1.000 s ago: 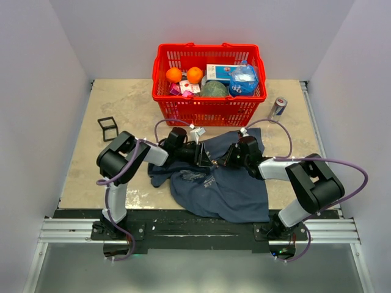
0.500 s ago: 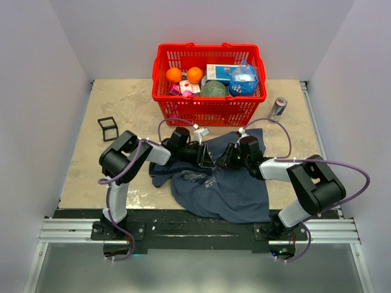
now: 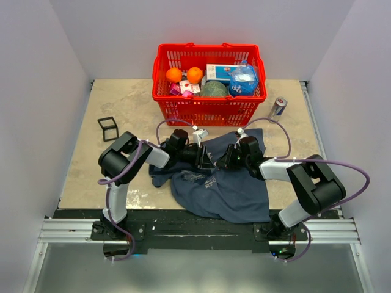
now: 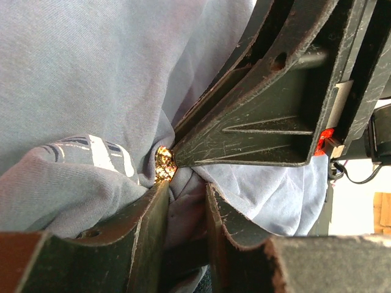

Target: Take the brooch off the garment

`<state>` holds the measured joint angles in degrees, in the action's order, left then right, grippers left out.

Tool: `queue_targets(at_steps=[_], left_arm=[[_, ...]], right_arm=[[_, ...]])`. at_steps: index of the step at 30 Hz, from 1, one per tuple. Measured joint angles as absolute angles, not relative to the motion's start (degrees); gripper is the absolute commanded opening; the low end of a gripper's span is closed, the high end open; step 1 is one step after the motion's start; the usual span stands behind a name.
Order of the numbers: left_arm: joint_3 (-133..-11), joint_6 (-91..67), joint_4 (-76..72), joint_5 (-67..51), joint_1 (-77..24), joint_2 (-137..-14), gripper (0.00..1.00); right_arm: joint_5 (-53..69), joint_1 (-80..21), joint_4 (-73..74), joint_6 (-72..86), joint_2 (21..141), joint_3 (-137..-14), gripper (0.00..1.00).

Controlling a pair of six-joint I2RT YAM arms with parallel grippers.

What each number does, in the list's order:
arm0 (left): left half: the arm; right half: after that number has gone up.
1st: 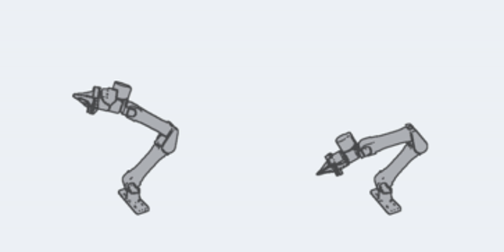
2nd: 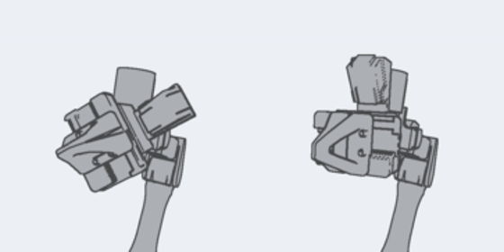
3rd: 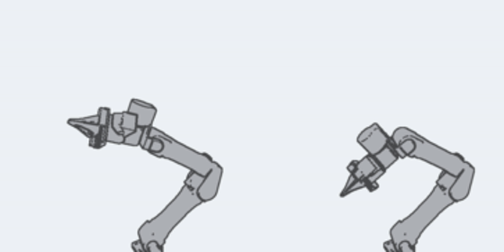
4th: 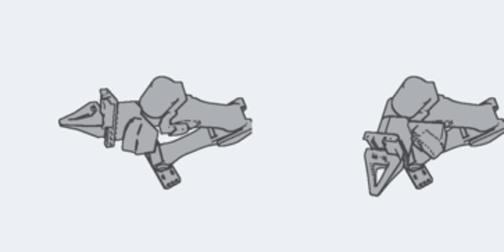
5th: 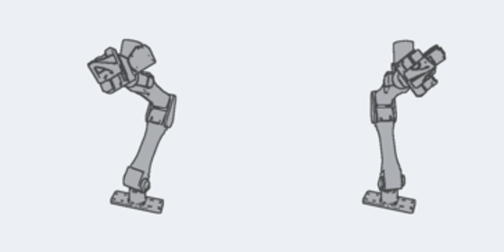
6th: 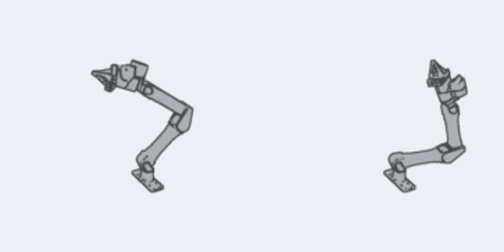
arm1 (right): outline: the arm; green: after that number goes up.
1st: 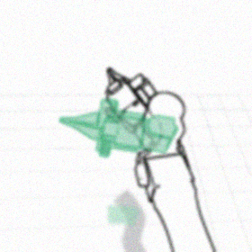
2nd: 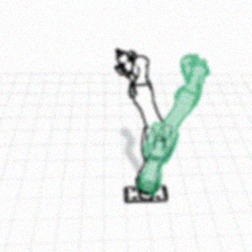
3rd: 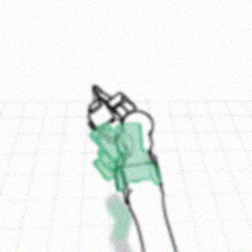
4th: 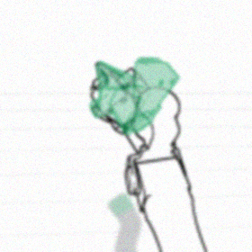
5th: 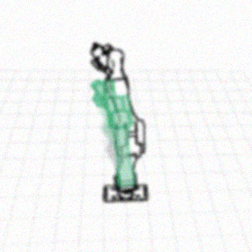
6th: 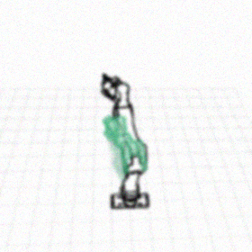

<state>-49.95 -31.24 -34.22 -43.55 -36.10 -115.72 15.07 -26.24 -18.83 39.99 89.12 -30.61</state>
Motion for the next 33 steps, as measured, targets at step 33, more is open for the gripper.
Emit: queue_targets(at_steps=[33], left_arm=[[-50.4,-28.8,-34.2,-44.7,-36.0,-116.2,0.36]], right_arm=[[23.9,-20.4,-16.5,34.2,92.6,-34.2,0.29]])
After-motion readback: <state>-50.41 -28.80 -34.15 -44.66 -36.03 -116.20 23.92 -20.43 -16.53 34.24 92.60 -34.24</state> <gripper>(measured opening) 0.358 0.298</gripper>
